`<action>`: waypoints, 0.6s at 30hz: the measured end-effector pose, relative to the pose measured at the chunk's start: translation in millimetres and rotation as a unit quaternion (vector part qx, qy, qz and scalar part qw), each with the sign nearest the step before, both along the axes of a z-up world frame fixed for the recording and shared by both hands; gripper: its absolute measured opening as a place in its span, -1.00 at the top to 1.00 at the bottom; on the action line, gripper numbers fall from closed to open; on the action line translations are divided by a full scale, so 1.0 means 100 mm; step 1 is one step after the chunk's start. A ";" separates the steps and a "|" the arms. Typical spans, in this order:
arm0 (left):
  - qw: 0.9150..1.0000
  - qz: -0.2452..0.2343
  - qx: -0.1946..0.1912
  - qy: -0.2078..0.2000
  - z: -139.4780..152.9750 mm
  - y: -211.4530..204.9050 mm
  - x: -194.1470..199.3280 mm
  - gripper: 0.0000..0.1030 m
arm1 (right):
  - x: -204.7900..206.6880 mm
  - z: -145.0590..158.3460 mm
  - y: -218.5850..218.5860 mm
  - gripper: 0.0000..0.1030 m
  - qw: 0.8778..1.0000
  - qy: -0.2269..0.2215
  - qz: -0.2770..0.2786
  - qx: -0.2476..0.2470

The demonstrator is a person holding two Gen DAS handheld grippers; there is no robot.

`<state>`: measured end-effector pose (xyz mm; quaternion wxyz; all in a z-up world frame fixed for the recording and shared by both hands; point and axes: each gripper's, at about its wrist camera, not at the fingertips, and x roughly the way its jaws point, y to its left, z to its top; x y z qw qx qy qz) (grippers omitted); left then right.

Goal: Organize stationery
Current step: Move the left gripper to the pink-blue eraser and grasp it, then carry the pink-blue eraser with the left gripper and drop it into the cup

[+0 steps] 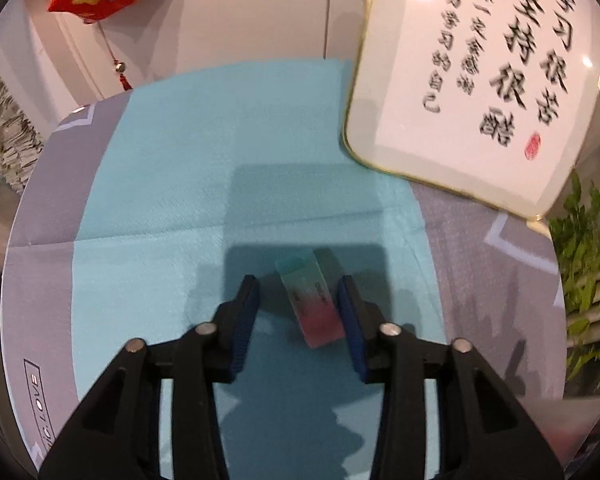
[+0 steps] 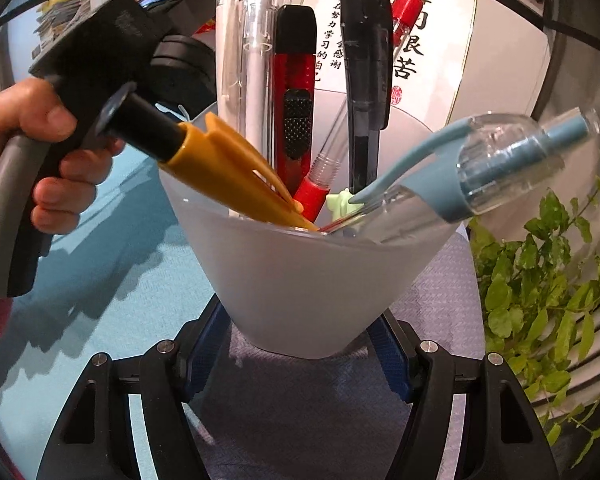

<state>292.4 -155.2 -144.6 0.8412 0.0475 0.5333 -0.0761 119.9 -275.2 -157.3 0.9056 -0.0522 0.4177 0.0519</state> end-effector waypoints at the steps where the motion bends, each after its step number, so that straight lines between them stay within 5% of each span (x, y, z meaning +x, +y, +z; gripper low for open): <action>1: 1.000 -0.005 -0.003 0.002 0.01 0.01 -0.01 0.64 | 0.02 -0.01 -0.01 -0.35 1.000 0.000 0.000 0.000; 13: 0.999 -0.005 -0.029 0.025 0.02 0.24 -0.21 0.66 | 0.04 -0.04 -0.03 -0.35 1.000 -0.001 -0.001 -0.002; 18: 0.998 -0.040 -0.055 -0.016 0.34 0.35 -0.68 0.66 | 0.03 -0.04 -0.02 -0.35 1.000 0.002 0.000 0.003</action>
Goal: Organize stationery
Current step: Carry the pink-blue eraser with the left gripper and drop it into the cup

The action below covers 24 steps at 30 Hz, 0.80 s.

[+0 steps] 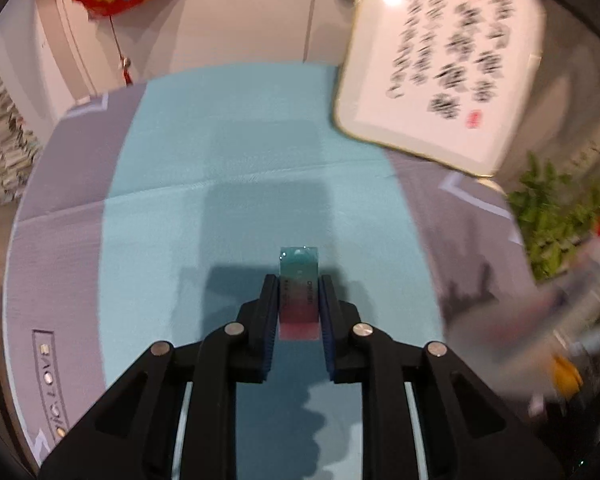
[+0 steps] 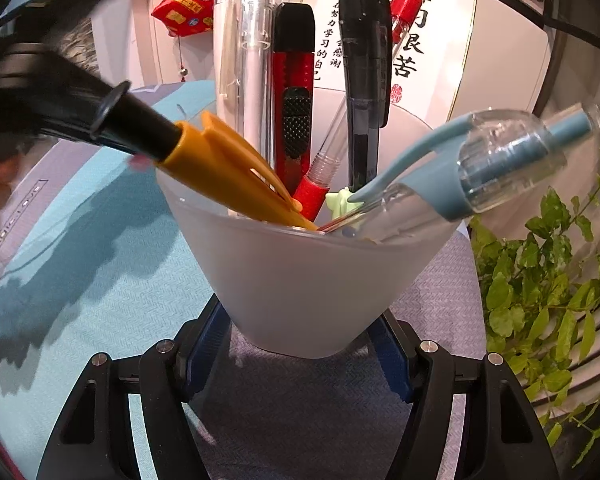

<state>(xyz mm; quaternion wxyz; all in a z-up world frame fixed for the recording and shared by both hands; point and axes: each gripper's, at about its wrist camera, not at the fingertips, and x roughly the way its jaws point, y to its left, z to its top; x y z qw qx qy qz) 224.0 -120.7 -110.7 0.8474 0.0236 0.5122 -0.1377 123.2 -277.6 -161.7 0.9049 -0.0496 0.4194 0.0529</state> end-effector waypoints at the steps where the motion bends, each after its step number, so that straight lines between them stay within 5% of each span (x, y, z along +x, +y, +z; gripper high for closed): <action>1: 1.000 -0.005 -0.007 -0.008 0.07 0.02 -0.08 0.66 | 0.00 0.01 0.01 -0.40 1.000 0.000 -0.001 0.000; 3: 0.999 -0.016 -0.021 -0.023 0.23 0.02 -0.22 0.66 | -0.01 0.01 0.02 -0.54 1.000 -0.001 -0.006 -0.006; 12: 0.986 -0.109 -0.112 -0.061 0.89 -0.18 -0.69 0.65 | -0.29 0.24 -0.03 -0.54 0.996 -0.090 0.012 0.025; 16: 0.983 -0.123 -0.117 -0.075 0.99 -0.30 -0.79 0.65 | -0.29 0.27 -0.08 -0.32 0.994 -0.100 0.009 0.042; 24: 0.976 -0.156 -0.141 -0.057 1.06 -0.51 -0.85 0.65 | -0.27 0.28 -0.10 -0.32 0.994 -0.100 0.009 0.048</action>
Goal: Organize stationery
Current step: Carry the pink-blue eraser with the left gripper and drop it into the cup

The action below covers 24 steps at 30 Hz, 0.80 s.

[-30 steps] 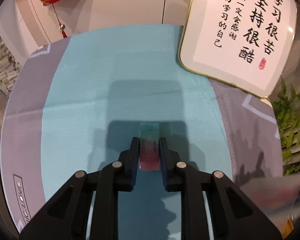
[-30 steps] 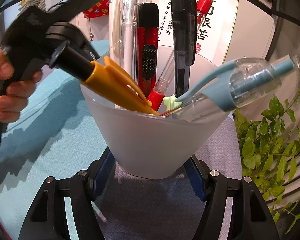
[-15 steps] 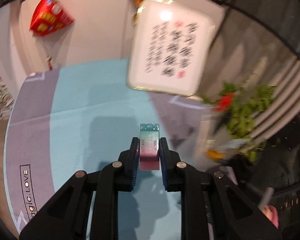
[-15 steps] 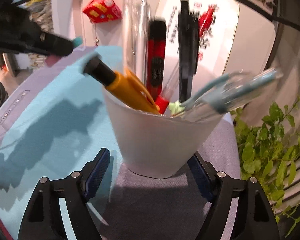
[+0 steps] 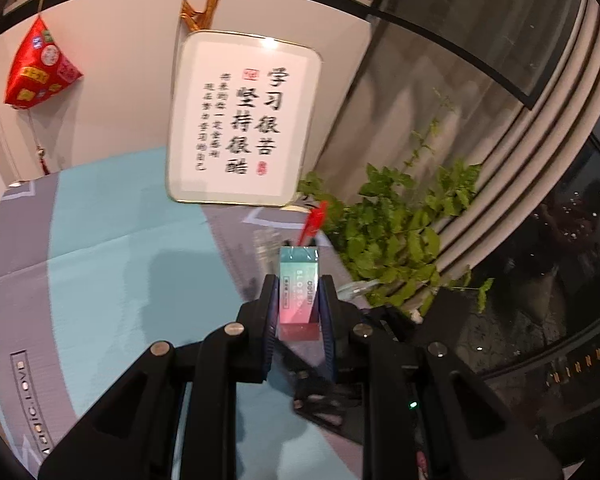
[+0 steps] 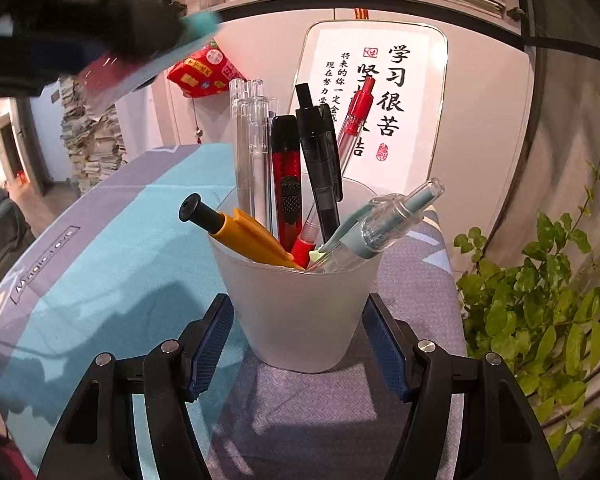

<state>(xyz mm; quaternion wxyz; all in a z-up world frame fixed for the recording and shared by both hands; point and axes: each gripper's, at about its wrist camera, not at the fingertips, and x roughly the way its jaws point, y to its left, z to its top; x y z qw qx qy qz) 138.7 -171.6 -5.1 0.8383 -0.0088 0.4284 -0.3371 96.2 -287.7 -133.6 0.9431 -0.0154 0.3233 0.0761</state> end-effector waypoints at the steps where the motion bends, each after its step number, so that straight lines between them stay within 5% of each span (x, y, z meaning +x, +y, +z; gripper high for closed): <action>1: 1.000 -0.003 -0.006 -0.006 0.01 -0.04 0.00 0.65 | -0.01 -0.01 0.00 -0.32 1.000 0.000 0.000 -0.001; 12: 0.998 -0.018 -0.001 0.060 -0.34 -0.36 0.25 0.65 | -0.02 -0.02 0.00 -0.32 1.000 0.000 0.000 0.000; 24: 0.997 -0.010 -0.020 0.072 -0.36 -0.33 0.32 0.65 | -0.01 -0.03 -0.03 -0.32 1.000 0.003 0.001 0.007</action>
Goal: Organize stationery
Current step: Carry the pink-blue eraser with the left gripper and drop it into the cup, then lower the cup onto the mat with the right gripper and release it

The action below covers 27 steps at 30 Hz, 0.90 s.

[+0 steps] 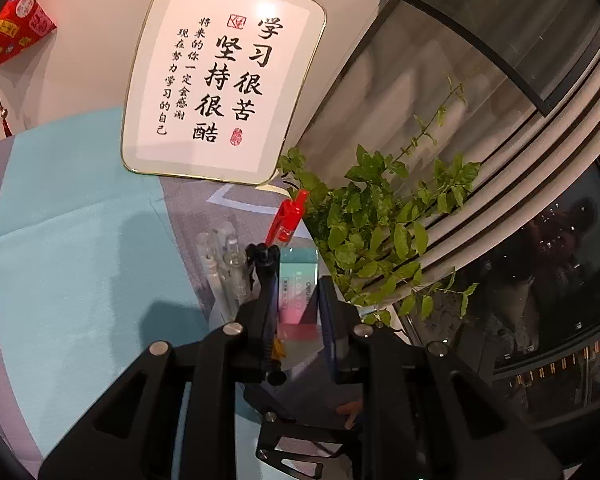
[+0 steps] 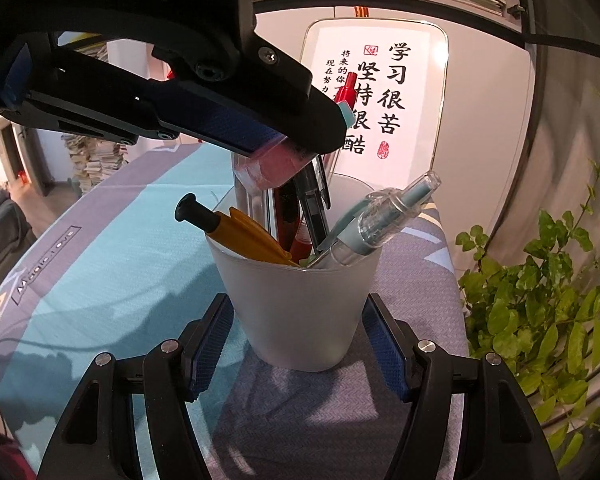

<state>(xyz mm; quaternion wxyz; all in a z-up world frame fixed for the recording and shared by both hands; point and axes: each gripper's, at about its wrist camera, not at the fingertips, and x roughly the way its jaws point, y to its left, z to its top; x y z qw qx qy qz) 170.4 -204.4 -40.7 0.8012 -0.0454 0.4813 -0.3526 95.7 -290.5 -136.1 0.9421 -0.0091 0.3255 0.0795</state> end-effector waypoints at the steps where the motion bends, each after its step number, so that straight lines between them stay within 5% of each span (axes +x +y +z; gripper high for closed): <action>1: 1.000 0.001 0.000 -0.004 0.01 0.00 0.00 0.63 | 0.00 0.00 0.00 -0.32 1.000 0.000 0.000 0.000; 4: 1.000 0.002 -0.001 -0.009 0.03 0.01 -0.02 0.48 | 0.00 0.00 0.00 -0.32 1.000 0.000 0.000 0.000; 11: 0.999 0.007 -0.009 -0.040 0.19 0.16 -0.14 0.48 | 0.00 0.00 -0.01 -0.32 1.000 0.000 0.000 -0.001; 20: 0.995 0.069 0.000 -0.075 0.16 0.88 -0.33 0.38 | -0.02 0.01 0.02 -0.34 1.000 -0.004 -0.007 -0.007; 27: 0.991 0.116 0.010 -0.069 0.01 1.37 -0.40 0.38 | 0.01 0.17 -0.04 -0.46 0.998 -0.014 -0.032 0.043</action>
